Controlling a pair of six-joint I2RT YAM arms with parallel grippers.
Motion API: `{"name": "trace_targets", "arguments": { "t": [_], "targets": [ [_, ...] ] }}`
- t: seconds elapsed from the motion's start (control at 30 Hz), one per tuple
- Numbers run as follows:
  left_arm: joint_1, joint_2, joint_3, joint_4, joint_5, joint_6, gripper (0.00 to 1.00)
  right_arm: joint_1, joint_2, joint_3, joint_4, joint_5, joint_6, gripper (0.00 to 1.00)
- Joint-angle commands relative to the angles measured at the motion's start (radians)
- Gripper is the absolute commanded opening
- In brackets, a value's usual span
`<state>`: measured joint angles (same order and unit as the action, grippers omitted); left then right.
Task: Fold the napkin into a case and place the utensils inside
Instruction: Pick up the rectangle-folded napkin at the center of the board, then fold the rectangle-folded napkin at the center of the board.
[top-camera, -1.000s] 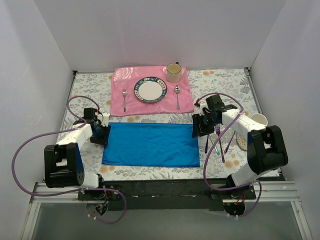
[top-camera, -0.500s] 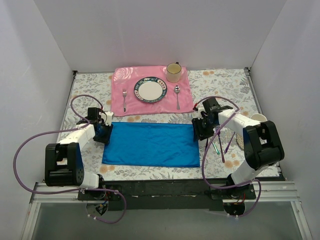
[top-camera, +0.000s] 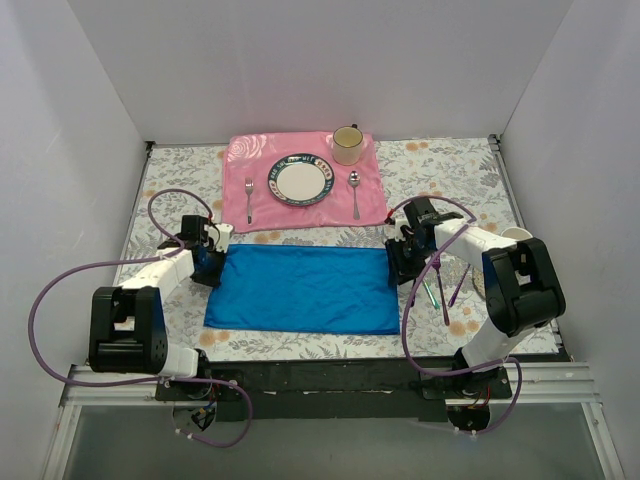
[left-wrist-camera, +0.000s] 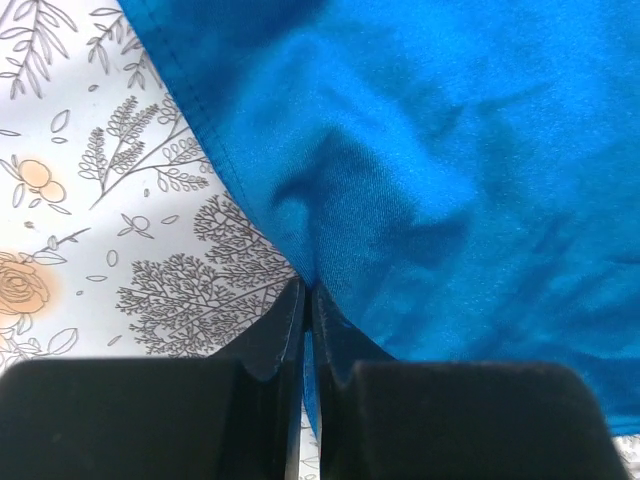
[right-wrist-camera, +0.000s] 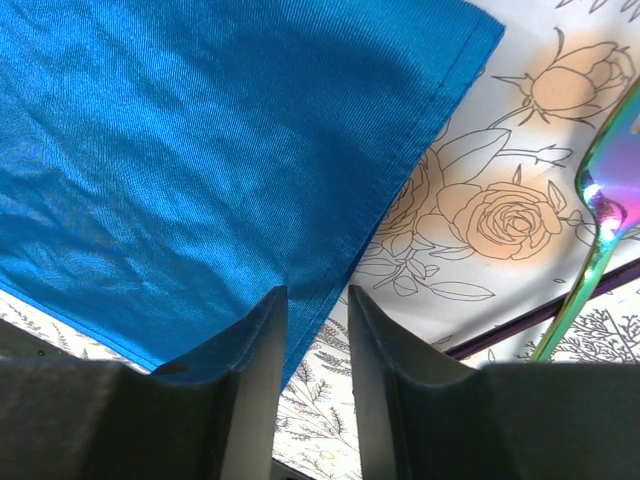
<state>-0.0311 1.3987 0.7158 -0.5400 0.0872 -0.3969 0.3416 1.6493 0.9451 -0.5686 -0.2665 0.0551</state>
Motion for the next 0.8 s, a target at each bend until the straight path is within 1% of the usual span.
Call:
{"name": "trace_targets", "arguments": {
  "t": [0.0,0.13,0.23,0.43,0.5,0.53,0.57,0.6,0.63,0.67,0.73,0.77],
  "targets": [
    [-0.019,-0.026,0.063,-0.053,0.039,-0.014,0.00,0.004,0.040,-0.009,0.003,-0.008,-0.008,0.37],
    [-0.042,-0.073,0.128,-0.106,0.052,-0.017,0.00,0.004,0.049,-0.006,0.001,-0.014,-0.009,0.35],
    [-0.058,-0.090,0.171,-0.153,0.089,-0.022,0.00,0.004,0.053,-0.005,0.001,-0.020,-0.008,0.34],
    [-0.127,-0.110,0.250,-0.218,0.235,-0.056,0.00,0.005,0.061,-0.005,0.003,-0.027,-0.011,0.30],
    [-0.171,-0.101,0.272,-0.227,0.294,-0.075,0.00,0.005,0.066,-0.006,0.003,-0.031,-0.011,0.29],
    [-0.191,-0.096,0.295,-0.222,0.298,-0.088,0.00,0.005,0.067,-0.005,0.003,-0.033,-0.011,0.28],
    [-0.235,-0.090,0.307,-0.219,0.305,-0.109,0.00,0.005,0.069,-0.003,0.003,-0.033,-0.011,0.28],
    [-0.254,-0.070,0.323,-0.212,0.334,-0.115,0.00,0.005,0.069,-0.003,0.001,-0.033,-0.012,0.25],
    [-0.275,-0.060,0.335,-0.206,0.341,-0.128,0.00,0.005,0.070,-0.002,-0.001,-0.036,-0.012,0.24],
    [-0.320,-0.043,0.359,-0.196,0.347,-0.146,0.00,0.005,0.072,-0.002,-0.001,-0.036,-0.014,0.24],
    [-0.366,0.009,0.384,-0.166,0.376,-0.195,0.00,0.005,0.076,-0.003,-0.001,-0.039,-0.014,0.21],
    [-0.403,0.026,0.405,-0.128,0.388,-0.215,0.00,0.005,0.076,-0.002,-0.001,-0.042,-0.014,0.18]
  ]
}}
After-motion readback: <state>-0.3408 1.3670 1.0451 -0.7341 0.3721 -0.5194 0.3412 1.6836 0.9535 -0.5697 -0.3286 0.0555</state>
